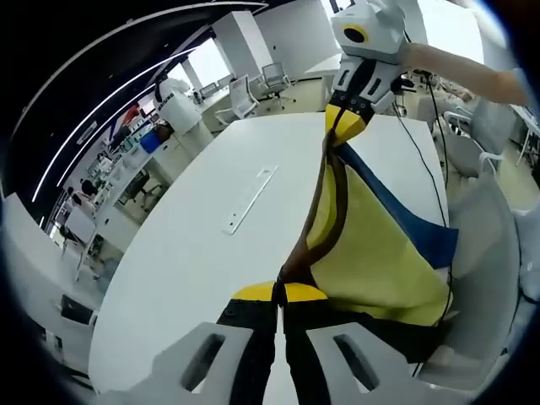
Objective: Fold the garment on the visible template until the final outline fits inside the template.
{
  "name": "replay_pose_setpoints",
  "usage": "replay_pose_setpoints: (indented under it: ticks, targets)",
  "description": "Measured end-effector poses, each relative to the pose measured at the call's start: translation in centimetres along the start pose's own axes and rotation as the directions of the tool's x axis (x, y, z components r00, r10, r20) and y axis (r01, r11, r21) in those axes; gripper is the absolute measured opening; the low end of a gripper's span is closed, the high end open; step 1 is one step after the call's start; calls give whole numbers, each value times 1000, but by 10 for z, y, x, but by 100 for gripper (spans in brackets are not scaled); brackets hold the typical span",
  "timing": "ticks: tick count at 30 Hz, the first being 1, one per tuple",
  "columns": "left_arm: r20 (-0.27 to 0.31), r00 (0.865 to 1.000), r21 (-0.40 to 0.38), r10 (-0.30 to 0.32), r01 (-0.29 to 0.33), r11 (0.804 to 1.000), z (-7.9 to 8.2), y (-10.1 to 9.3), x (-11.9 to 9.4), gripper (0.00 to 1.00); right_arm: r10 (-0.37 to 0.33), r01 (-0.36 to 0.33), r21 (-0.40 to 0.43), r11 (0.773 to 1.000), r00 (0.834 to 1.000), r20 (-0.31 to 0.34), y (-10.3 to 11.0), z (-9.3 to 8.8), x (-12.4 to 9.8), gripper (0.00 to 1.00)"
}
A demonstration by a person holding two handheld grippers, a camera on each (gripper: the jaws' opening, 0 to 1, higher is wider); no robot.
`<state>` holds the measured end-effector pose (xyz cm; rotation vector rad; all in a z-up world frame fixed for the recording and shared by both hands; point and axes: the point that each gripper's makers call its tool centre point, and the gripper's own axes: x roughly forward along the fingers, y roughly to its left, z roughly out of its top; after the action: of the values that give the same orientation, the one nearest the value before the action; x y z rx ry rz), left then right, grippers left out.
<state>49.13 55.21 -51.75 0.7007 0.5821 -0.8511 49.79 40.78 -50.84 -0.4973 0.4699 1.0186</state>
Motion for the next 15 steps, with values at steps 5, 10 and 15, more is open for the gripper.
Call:
replay_pose_setpoints:
  ticks: [5,10,15]
  targets:
    - [-19,1000,-40,-8,8,999,-11,8,16,0,-1,1,13,1000,1000,-15,-15,-5,16,1]
    - [-29,1000,-74,-3,1,997,-20,11,28,0,-14,14,21,1000,1000,-24,-20,-11,29,1]
    - [-29,1000,-104,1,-4,995,-22,15,37,0,-37,38,31,999,999,-36,-31,-18,40,1]
